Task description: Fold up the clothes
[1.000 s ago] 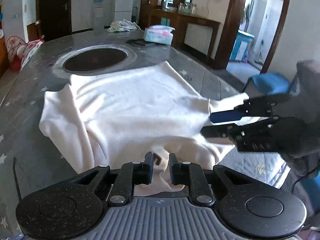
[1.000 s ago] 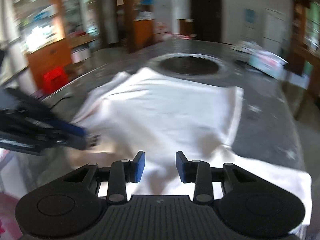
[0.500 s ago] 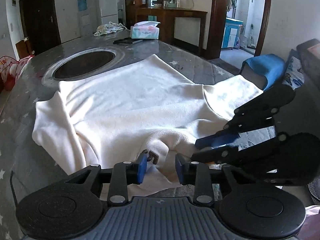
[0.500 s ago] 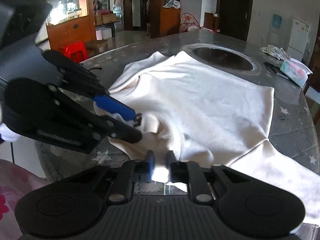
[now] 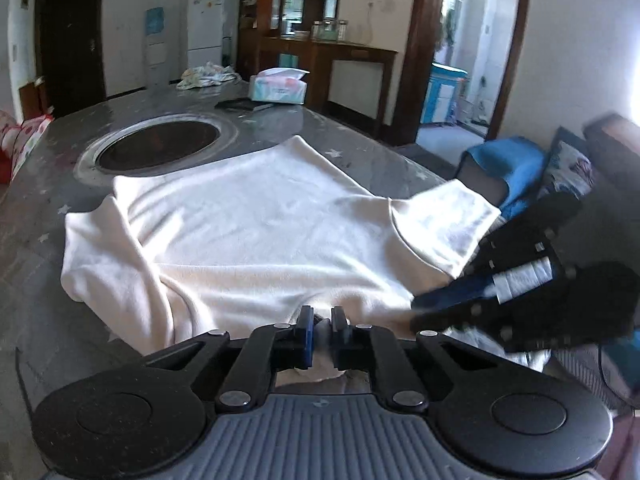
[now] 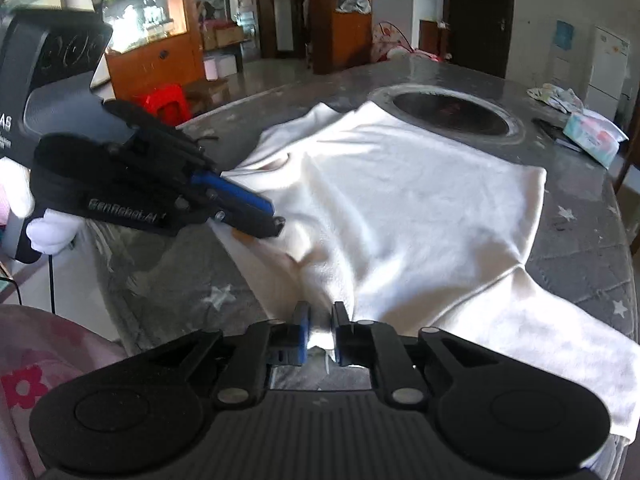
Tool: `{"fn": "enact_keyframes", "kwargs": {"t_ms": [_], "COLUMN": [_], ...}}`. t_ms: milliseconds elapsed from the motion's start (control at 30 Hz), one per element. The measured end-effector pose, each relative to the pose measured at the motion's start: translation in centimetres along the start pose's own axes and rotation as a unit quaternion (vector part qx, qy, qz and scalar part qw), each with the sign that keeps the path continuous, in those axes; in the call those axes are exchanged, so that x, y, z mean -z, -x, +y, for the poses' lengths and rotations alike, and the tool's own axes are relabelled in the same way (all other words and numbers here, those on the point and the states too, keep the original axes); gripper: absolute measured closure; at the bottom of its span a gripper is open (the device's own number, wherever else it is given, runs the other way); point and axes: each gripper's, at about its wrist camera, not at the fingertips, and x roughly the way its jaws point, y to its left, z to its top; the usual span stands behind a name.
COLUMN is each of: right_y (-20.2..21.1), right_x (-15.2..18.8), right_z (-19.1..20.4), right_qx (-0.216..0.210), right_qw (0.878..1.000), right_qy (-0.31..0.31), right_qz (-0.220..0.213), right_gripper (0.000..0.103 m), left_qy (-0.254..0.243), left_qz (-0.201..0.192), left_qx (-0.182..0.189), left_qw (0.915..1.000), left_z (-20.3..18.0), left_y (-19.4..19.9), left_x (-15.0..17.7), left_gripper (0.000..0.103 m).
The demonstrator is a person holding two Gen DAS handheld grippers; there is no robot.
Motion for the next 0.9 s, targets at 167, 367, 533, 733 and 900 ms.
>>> {"fn": "enact_keyframes", "kwargs": {"t_ms": [167,367,533,733,900], "right_y": [0.3,-3.4,-3.9,-2.6,-2.2], "right_x": [-1.3,-1.5,-0.7,-0.7,-0.7], "right_z": [-0.6,-1.0,0.4,-0.5,0.4], "right_qx": [-0.007,-0.012,0.009,0.009,-0.02], "right_qw": [0.999,1.0,0.999,1.0,0.999], "right_qy": [-0.016,-0.016,0.039,0.024,0.031], "right_qz": [-0.037,-0.016,-0.01,-0.007,-0.012], "right_gripper": [0.089,0.089,0.088,0.088,0.087], "left_qy": [-0.019,-0.006,-0.029,-0.055,-0.049], "left_qz": [0.02,0.022,-0.002,0.033,0.041], "left_qx": [0.01,-0.006,-0.002,0.013,0.01], "left_qw": [0.9996,0.9997,0.9996,0.9979,0.9979], "left_z": [-0.2,0.7,-0.2,-0.9,-0.7], "left_y": [0.2,0.2,0.3,-1.8,-2.6], "left_x": [0.7,0.0,-1.0,0.1,0.7], "left_gripper": [0.093,0.089,0.088,0.088,0.088]}}
